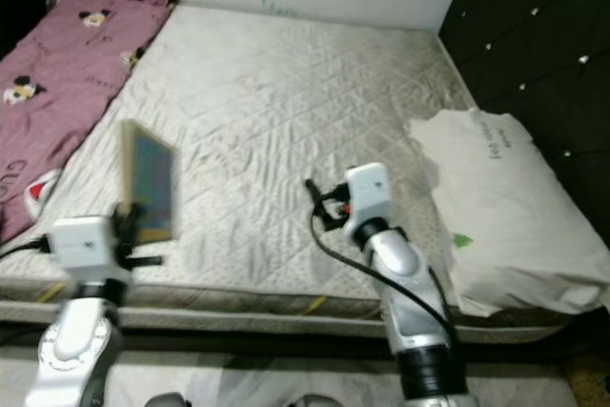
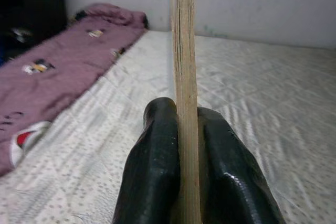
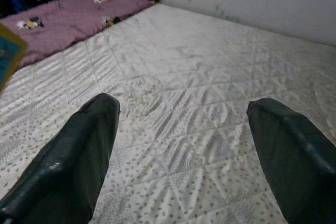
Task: Clean up the room
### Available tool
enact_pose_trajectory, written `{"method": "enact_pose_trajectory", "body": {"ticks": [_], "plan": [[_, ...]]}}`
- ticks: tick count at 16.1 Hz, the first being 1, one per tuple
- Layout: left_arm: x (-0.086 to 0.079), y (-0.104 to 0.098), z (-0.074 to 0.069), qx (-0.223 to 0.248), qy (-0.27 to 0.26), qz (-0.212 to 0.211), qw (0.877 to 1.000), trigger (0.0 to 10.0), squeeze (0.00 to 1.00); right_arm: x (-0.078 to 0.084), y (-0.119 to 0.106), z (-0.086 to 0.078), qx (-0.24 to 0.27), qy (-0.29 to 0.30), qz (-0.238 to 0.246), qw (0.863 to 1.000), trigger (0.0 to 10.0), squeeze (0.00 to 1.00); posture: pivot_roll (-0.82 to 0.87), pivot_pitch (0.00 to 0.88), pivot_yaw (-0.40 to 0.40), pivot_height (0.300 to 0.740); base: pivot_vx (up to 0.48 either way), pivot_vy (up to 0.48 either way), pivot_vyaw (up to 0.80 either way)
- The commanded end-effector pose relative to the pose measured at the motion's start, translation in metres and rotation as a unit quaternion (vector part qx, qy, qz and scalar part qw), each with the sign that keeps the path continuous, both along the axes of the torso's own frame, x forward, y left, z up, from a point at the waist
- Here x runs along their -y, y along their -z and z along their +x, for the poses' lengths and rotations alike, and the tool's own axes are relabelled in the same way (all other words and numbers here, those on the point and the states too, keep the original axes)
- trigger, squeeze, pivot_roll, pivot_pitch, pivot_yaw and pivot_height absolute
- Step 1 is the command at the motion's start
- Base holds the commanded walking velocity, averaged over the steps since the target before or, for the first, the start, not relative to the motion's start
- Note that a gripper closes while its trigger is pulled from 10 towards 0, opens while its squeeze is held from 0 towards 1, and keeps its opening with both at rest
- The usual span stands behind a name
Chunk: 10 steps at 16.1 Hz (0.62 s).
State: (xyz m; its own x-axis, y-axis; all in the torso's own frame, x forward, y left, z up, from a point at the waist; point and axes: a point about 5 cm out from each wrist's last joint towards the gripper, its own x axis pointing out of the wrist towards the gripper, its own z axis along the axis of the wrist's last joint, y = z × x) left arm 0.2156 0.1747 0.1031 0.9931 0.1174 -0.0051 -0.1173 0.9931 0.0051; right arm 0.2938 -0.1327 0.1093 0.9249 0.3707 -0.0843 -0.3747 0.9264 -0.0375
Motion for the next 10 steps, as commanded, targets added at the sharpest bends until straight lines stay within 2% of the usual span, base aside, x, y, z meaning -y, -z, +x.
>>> {"method": "enact_pose_trajectory", "body": {"ticks": [1, 10], "plan": [[0.0112, -0.0072, 0.0028, 0.019, 0.02, -0.009, 1.0, 10.0, 0.0, 0.0102, 0.0036, -0.0001, -0.01, 0.014, -0.006, 1.0, 10.0, 0.0, -0.05, 0.017, -0.058, 0.74, 0.0, -0.319, 0.0], [0.0118, -0.0076, 0.0047, 0.021, 0.021, -0.011, 0.999, 10.0, 0.0, 0.0101, 0.0031, 0.0021, -0.008, 0.013, -0.007, 1.0, 10.0, 0.0, -0.05, 0.012, -0.059, 0.74, 0.0, -0.315, 0.0]]}}
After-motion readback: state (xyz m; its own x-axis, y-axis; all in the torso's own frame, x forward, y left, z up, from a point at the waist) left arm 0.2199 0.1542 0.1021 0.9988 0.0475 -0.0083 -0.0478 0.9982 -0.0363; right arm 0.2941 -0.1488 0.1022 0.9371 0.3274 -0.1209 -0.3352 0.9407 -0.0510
